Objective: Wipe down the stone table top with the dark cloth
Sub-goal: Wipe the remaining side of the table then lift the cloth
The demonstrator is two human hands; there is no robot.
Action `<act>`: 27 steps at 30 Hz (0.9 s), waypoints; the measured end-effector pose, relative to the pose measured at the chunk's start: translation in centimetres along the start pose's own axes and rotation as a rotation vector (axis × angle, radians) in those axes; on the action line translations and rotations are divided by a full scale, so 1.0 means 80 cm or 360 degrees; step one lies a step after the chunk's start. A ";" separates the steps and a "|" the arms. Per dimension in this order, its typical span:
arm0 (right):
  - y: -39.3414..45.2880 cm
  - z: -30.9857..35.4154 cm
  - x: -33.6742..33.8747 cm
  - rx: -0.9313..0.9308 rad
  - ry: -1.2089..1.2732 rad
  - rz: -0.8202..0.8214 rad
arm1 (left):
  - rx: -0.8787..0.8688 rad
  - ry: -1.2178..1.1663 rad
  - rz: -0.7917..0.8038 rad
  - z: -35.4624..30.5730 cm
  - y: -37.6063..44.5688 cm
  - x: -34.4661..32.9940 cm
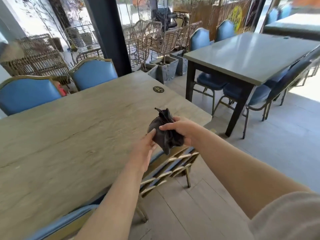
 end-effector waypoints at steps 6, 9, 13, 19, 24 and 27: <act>0.011 0.012 0.083 -0.0004 -0.0166 -0.0195 | -0.0110 0.0185 -0.0272 -0.008 0.033 -0.056; 0.021 0.022 0.123 0.0015 -0.0217 -0.0314 | -0.0138 0.0355 -0.0315 -0.009 0.068 -0.075; 0.058 0.031 0.184 0.0005 -0.0242 -0.0466 | -0.0126 0.0512 -0.0271 -0.007 0.130 -0.101; 0.158 0.043 0.272 -0.0004 -0.0804 -0.0452 | 0.0097 0.0417 -0.0283 0.001 0.241 -0.130; 0.240 0.049 0.327 -0.0085 -0.0862 -0.0375 | 0.0242 0.0303 -0.0308 0.018 0.325 -0.148; 0.279 0.043 0.354 -0.0170 -0.0821 -0.0251 | 0.0296 0.0376 -0.0374 0.035 0.364 -0.151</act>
Point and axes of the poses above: each hand's wrist, its own y-axis towards the middle knuckle, its own x-axis out of the back of the hand, z = x × y, the point moved 1 cm from there along y, towards the middle knuckle, and after that the axes turned 6 degrees about z, right-handed, at the moved point
